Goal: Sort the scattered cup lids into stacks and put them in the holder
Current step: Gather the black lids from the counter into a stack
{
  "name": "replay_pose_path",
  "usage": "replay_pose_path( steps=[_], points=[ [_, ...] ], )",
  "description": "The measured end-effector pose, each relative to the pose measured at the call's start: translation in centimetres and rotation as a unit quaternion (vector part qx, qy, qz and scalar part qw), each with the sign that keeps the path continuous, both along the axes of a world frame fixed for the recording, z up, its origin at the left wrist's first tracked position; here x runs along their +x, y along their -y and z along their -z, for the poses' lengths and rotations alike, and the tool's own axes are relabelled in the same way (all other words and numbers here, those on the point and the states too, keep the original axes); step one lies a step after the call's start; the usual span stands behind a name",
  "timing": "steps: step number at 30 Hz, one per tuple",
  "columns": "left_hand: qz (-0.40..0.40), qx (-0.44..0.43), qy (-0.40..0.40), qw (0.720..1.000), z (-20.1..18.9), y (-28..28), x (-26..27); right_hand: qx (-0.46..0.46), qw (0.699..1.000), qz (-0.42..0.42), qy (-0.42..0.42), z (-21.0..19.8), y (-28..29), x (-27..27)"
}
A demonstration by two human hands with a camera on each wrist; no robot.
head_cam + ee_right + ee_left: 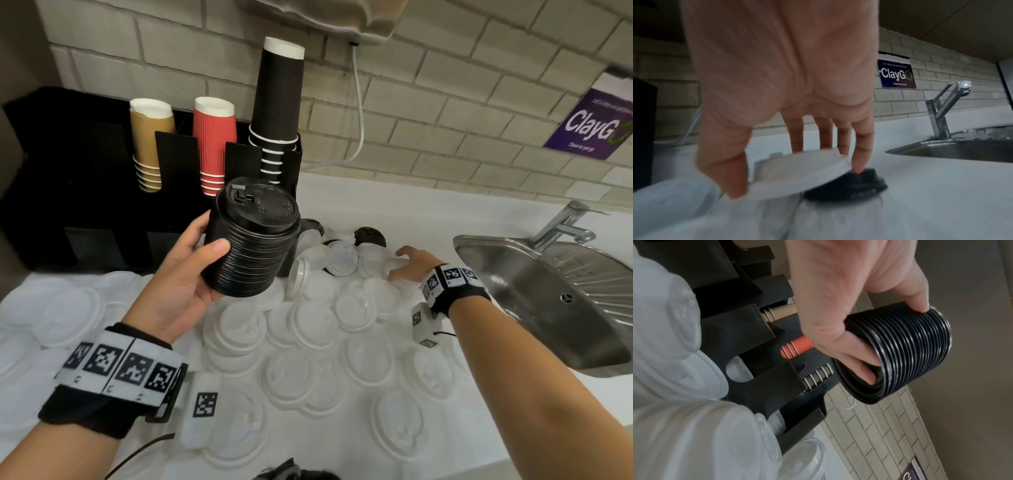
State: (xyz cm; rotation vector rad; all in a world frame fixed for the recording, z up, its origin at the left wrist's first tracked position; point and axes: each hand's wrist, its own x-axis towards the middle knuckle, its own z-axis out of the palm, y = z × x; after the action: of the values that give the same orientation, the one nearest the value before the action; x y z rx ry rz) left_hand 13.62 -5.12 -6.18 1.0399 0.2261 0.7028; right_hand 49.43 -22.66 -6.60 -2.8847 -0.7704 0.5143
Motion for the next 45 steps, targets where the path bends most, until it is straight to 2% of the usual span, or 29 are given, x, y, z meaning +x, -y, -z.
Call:
replay_pose_path(
  steps=[2, 4, 6, 8, 11, 13, 16, 19, 22, 25, 27, 29, 31, 33, 36, 38, 41, 45],
  points=[
    [-0.005, 0.001, 0.001, 1.0, 0.1, -0.1, 0.2, 0.056, 0.998, -0.013, -0.026, -1.0, -0.2, 0.4],
    [-0.004, 0.004, 0.0, 1.0, 0.2, 0.0, 0.4, 0.115, 0.988, -0.039, -0.1, -2.5, -0.4, 0.5],
    [-0.003, 0.007, -0.001, 1.0, 0.2, 0.0, 0.5, 0.148, 0.977, -0.028, -0.15, -3.4, -0.8, 0.5],
    [-0.004, 0.008, -0.001, 1.0, 0.2, 0.0, 0.6, 0.104, 0.988, 0.005, -0.115, -3.1, -1.3, 1.0],
    [-0.005, 0.016, -0.005, 1.0, 0.0, -0.1, 0.6, -0.044, 0.999, 0.022, -0.006, -1.0, -1.6, 1.7],
    [-0.007, 0.012, -0.009, 1.0, 0.0, -0.3, 0.5, -0.076, 0.996, 0.036, 0.006, 0.2, -1.5, 1.7],
    [-0.01, 0.006, -0.011, 1.0, 0.0, -0.6, 0.5, -0.077, 0.996, 0.05, -0.002, 1.1, -1.3, 1.8],
    [-0.015, -0.001, -0.016, 1.0, 0.1, -0.6, 0.6, -0.087, 0.996, 0.02, 0.009, 1.7, -1.0, 2.3],
    [-0.016, -0.011, -0.016, 1.0, 0.1, -0.6, 0.7, -0.064, 0.997, 0.041, 0.019, 1.2, -1.1, 2.3],
    [-0.013, -0.022, -0.015, 1.0, 0.2, -0.4, 0.8, -0.011, 0.993, 0.094, 0.073, -1.5, -1.7, 0.8],
    [-0.007, -0.028, -0.016, 0.999, 0.1, -0.1, 0.9, 0.084, 0.99, 0.098, 0.057, -4.0, -2.4, -0.7],
    [-0.003, -0.03, -0.019, 0.999, -0.1, 0.2, 1.1, 0.229, 0.972, 0.053, -0.024, -6.2, -3.4, -3.1],
    [-0.001, -0.033, -0.018, 0.999, -0.3, 0.5, 1.2, 0.386, 0.914, 0.005, -0.12, -7.9, -4.1, -6.5],
    [0.002, -0.039, -0.012, 0.999, -0.5, 0.8, 1.2, 0.455, 0.869, -0.072, -0.182, -9.3, -4.5, -10.3],
    [0.004, -0.042, -0.005, 0.999, -0.7, 1.0, 1.0, 0.471, 0.827, -0.194, -0.238, -10.6, -4.2, -14.6],
    [0.0, -0.041, -0.003, 0.999, -0.9, 1.2, 0.8, 0.473, 0.814, -0.252, -0.222, -11.1, -3.7, -16.4],
    [-0.002, -0.034, -0.006, 0.999, -1.0, 1.3, 0.5, 0.457, 0.812, -0.312, -0.186, -11.7, -3.6, -18.2],
    [0.003, -0.016, -0.021, 1.0, -0.8, 1.4, 0.3, 0.425, 0.82, -0.346, -0.165, -12.1, -4.0, -19.1]
  ],
)
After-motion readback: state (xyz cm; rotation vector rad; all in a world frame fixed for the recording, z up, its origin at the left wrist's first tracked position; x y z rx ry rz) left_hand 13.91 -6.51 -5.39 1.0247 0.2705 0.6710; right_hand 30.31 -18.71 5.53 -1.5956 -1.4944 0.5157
